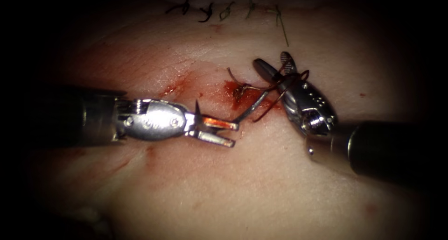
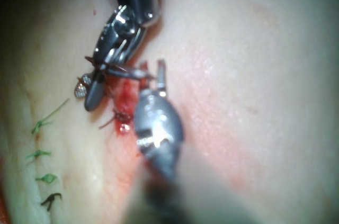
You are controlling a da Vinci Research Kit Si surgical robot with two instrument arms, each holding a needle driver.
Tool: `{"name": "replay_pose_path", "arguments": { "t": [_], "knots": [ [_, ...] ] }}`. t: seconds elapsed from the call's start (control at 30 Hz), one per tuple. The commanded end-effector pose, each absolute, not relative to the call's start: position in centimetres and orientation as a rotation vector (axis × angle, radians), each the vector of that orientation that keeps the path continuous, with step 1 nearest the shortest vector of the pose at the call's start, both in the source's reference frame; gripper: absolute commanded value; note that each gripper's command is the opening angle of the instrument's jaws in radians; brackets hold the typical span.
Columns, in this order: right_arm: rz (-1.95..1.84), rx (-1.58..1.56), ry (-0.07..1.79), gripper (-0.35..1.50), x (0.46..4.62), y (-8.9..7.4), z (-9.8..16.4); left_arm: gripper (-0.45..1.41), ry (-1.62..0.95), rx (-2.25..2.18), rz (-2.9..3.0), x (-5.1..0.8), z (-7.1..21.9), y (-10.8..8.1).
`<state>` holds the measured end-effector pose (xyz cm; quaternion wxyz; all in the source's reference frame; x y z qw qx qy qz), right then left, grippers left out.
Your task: Wound Closure
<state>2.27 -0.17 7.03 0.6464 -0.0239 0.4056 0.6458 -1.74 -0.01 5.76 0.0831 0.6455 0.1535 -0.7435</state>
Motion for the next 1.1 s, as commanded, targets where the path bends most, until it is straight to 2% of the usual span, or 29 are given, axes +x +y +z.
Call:
{"name": "replay_pose_path", "arguments": {
  "t": [0.03, 0.13, 0.23, 0.27, 0.3, 0.37, 1.1],
  "knots": [
    [1.460, -0.046, 0.920, 1.00, 2.33, -0.25, 7.14, -0.45, 0.459, 1.928, -2.220, -1.79, 5.82, -0.05],
    [1.453, -0.037, 0.920, 0.95, 2.33, -0.26, 7.16, -0.45, 0.459, 1.928, -2.221, -1.80, 5.83, -0.05],
    [1.448, -0.025, 0.925, 0.78, 2.34, -0.26, 7.15, -0.45, 0.458, 1.928, -2.221, -1.80, 5.83, -0.06],
    [1.432, -0.010, 0.932, 0.31, 2.34, -0.26, 7.15, -0.45, 0.458, 1.927, -2.221, -1.80, 5.83, -0.06],
    [1.432, -0.010, 0.932, 0.31, 2.34, -0.26, 7.15, -0.45, 0.458, 1.927, -2.221, -1.80, 5.83, -0.06],
    [1.415, 0.003, 0.939, -0.35, 2.34, -0.26, 7.15, -0.45, 0.457, 1.926, -2.221, -1.80, 5.83, -0.07],
    [1.304, -0.075, 0.964, -0.35, 2.44, -0.30, 6.59, -0.45, 0.480, 1.924, -2.317, -1.63, 6.07, 0.28]
  ]
}}
